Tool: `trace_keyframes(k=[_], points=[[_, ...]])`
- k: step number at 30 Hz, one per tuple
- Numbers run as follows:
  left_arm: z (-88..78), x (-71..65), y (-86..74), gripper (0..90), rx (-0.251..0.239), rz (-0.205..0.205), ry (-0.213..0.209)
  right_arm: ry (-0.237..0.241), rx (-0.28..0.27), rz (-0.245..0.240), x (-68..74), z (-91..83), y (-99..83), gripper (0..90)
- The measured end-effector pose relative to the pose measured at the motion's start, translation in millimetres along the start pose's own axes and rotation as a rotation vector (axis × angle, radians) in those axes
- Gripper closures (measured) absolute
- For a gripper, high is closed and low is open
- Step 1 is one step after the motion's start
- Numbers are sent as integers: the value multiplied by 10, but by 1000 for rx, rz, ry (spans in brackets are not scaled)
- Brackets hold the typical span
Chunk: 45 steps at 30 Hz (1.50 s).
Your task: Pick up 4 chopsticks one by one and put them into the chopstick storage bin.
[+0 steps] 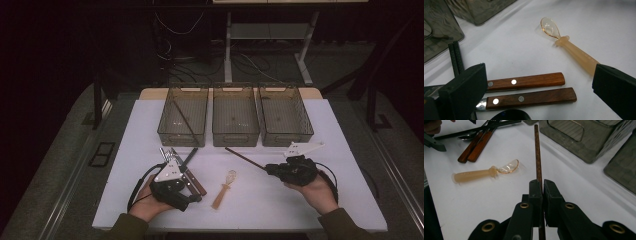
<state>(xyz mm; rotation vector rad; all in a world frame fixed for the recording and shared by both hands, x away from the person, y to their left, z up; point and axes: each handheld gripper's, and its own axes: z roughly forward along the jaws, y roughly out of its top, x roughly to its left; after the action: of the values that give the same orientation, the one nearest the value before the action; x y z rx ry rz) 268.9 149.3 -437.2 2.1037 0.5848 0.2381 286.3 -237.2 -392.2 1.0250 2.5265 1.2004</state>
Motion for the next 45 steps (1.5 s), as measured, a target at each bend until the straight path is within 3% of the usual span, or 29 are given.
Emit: trace_keyframes(k=[17,45], points=[[3,-1,0,0,-5,-7,3,11,-39,-1,16,-10,159,855],[-7,12,4,0,-11,-4,0,31,-71,-7,17,289,534,855]])
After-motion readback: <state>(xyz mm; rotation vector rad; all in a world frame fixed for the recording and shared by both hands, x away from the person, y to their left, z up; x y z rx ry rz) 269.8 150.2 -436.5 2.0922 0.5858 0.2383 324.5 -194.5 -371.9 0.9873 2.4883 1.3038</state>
